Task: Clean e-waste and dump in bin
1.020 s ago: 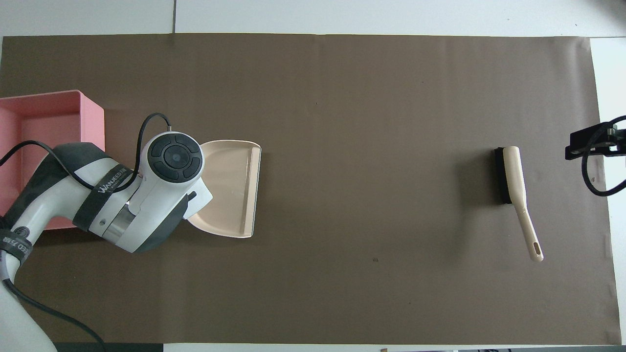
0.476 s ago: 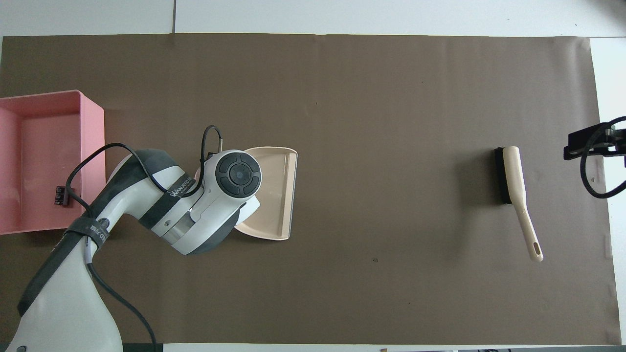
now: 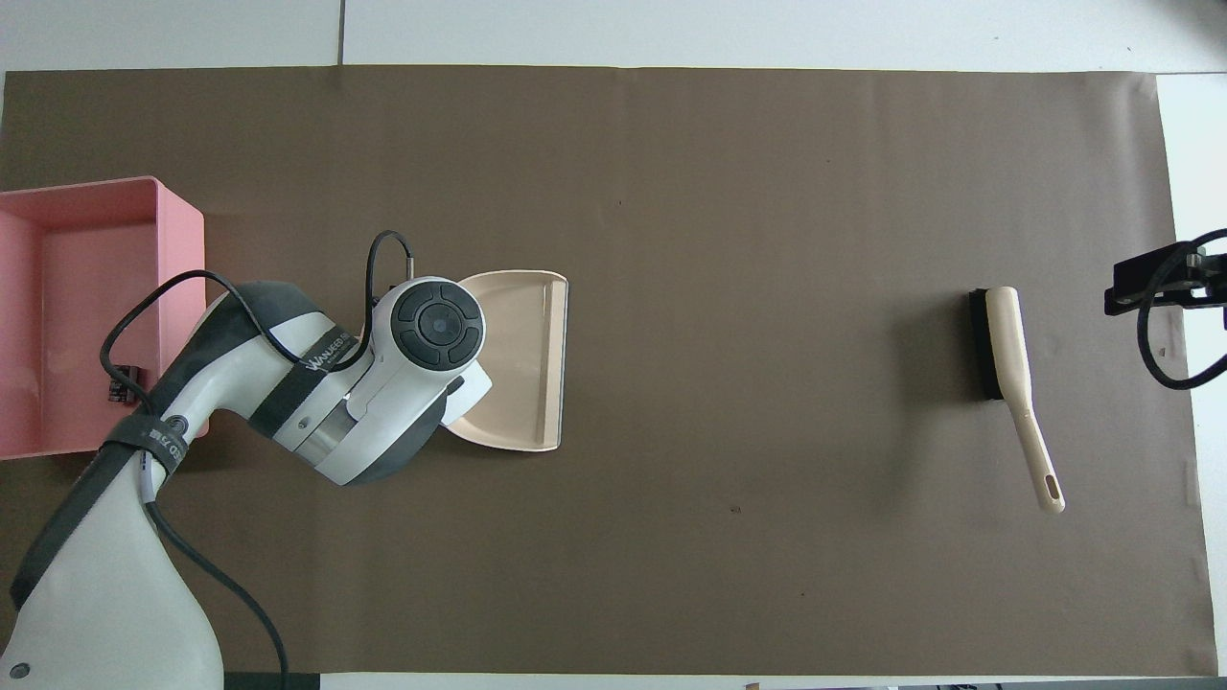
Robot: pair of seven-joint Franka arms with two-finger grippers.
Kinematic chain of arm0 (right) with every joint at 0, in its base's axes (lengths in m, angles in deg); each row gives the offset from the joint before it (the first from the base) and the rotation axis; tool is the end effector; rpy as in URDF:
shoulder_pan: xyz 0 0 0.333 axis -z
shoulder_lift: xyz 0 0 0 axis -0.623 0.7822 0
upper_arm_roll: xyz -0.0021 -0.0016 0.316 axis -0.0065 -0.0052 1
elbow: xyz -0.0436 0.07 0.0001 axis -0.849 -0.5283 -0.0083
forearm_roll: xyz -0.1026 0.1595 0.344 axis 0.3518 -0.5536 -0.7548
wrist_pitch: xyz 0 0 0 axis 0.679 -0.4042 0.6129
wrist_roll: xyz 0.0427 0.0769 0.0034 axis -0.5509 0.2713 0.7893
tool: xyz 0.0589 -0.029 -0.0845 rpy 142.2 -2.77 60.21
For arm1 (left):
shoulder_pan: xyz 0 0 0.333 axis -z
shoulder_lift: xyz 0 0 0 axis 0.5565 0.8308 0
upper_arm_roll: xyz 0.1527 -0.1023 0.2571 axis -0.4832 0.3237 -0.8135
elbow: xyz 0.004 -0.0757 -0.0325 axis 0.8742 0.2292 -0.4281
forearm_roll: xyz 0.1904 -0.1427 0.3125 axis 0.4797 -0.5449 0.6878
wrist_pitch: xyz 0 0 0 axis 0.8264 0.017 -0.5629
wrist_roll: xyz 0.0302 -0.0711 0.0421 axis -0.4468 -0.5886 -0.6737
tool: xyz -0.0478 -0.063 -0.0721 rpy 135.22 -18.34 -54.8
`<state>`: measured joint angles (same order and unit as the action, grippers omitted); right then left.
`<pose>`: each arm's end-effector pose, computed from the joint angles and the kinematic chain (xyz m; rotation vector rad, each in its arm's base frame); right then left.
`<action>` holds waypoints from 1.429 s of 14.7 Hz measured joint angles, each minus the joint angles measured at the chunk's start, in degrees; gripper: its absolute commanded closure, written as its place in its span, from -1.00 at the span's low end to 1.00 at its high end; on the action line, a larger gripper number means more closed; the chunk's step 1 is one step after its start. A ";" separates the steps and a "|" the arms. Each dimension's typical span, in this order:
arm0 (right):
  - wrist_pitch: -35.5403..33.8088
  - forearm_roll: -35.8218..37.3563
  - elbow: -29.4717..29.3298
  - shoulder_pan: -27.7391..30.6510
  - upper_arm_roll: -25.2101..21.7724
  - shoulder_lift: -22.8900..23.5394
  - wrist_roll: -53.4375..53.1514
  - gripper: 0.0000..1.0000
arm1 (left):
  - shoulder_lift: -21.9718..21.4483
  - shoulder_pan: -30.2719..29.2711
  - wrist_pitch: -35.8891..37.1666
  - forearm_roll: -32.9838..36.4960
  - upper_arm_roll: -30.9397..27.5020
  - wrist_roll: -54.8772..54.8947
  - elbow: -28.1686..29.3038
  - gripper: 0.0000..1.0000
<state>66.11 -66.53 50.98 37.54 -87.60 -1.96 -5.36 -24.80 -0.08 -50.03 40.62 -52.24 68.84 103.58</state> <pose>0.5327 -0.0347 0.6254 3.0981 -0.2602 -0.0936 0.5025 -0.2529 0.3350 -1.8336 2.0837 0.3513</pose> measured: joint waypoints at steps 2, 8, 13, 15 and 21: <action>0.00 0.00 0.00 -0.02 0.01 0.00 0.02 -1.00 | -0.01 -0.10 -0.01 -0.04 0.04 0.00 -0.01 -0.06; 0.00 -0.39 0.00 -0.07 0.77 0.00 0.03 -1.00 | -2.68 -0.30 5.52 -0.05 -0.02 -3.51 -0.44 -0.96; 0.00 -0.39 0.00 -0.07 0.77 0.00 0.03 -1.00 | -7.74 -3.13 15.00 -0.41 -0.24 -31.81 -0.43 -0.96; 0.00 -0.39 0.00 -0.07 0.77 0.00 0.03 -1.00 | -7.83 -5.75 15.41 -3.45 -0.34 -44.62 -0.43 -0.96; 0.00 -0.39 -0.11 -0.11 1.72 -0.18 1.84 -1.00 | -9.67 -18.10 15.39 -17.70 -0.87 -51.99 -4.99 -0.96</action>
<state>66.11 -66.92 50.87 37.43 -85.87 -2.13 -3.52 -34.46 -18.17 -34.65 22.91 -53.10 16.86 98.59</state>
